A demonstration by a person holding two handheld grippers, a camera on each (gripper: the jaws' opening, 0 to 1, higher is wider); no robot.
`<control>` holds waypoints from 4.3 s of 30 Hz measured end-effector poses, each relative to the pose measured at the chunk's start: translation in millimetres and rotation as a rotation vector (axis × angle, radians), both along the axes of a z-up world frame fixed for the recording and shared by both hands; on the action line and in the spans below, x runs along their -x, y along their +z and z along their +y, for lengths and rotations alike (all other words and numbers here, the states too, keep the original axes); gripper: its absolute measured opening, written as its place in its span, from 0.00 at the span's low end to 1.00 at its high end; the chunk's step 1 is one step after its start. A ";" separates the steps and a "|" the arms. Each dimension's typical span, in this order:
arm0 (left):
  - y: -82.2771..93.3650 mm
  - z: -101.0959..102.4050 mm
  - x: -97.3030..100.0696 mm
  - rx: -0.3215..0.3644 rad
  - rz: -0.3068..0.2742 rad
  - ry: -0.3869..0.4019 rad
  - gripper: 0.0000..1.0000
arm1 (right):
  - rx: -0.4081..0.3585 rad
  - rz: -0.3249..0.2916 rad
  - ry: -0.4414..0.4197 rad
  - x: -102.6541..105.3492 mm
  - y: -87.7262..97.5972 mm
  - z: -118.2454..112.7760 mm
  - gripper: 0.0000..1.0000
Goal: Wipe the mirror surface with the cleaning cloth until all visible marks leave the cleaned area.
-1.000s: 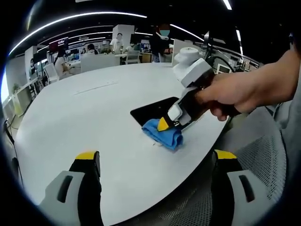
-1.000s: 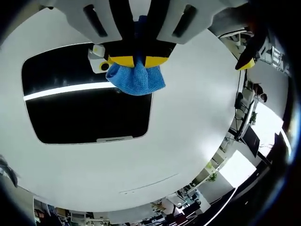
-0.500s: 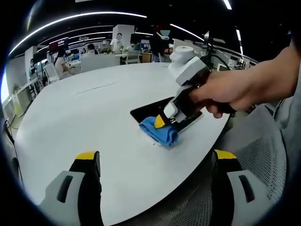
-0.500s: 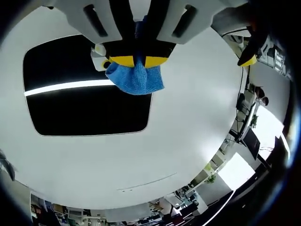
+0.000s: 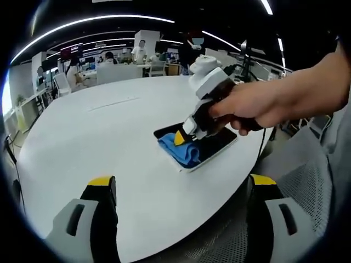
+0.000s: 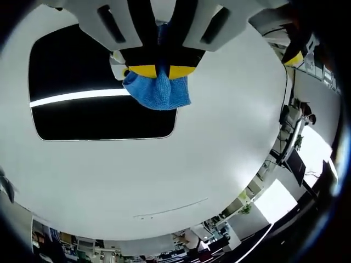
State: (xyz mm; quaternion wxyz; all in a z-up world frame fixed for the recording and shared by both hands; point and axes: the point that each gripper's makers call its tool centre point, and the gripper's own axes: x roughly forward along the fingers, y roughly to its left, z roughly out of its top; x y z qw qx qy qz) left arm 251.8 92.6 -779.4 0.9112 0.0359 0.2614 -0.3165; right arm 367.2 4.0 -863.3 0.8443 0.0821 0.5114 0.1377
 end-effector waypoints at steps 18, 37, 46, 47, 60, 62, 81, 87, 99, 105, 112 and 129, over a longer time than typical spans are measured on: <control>-0.6 -1.4 0.5 0.006 -0.008 0.008 0.99 | 0.048 -0.019 0.024 -34.6 -3.5 -1.9 0.00; -7.0 -0.5 2.1 0.000 0.016 0.012 0.99 | 0.056 -0.021 0.028 -62.4 -5.5 -2.2 0.00; -7.2 1.1 2.0 -0.003 0.018 0.022 0.99 | -0.001 0.002 -0.021 -71.2 -7.6 -2.2 0.00; -7.1 0.5 2.3 -0.003 0.017 0.018 0.99 | 0.004 -0.003 -0.013 -72.9 -6.9 -1.4 0.00; -10.0 -2.0 3.6 -0.011 0.030 0.007 0.99 | 0.011 -0.002 0.008 -73.2 -5.8 -3.3 0.00; -10.7 -1.8 3.4 -0.013 0.031 0.006 0.99 | 0.015 -0.001 0.006 -71.6 -4.7 -5.0 0.00; -10.3 -0.1 0.3 -0.021 0.023 0.008 0.99 | 0.048 0.002 -0.012 -72.2 -2.4 -34.3 0.00; -9.7 0.0 -0.4 -0.020 0.020 0.006 0.99 | 0.053 0.006 -0.017 -75.5 -4.6 -38.1 0.00; -10.2 1.7 -1.8 -0.025 0.013 0.013 0.99 | 0.066 -0.001 -0.026 -72.7 -6.2 -36.2 0.00; -8.4 1.8 -2.9 -0.027 0.003 0.015 0.99 | 0.065 -0.012 -0.040 -64.5 -6.1 -37.7 0.00; -6.8 1.7 -2.9 -0.028 -0.010 0.018 0.99 | 0.064 -0.011 -0.048 -51.3 -5.3 -38.1 0.00; -4.6 -1.5 0.7 -0.035 -0.022 0.011 0.99 | 0.049 -0.036 -0.084 7.1 -3.6 -36.5 0.00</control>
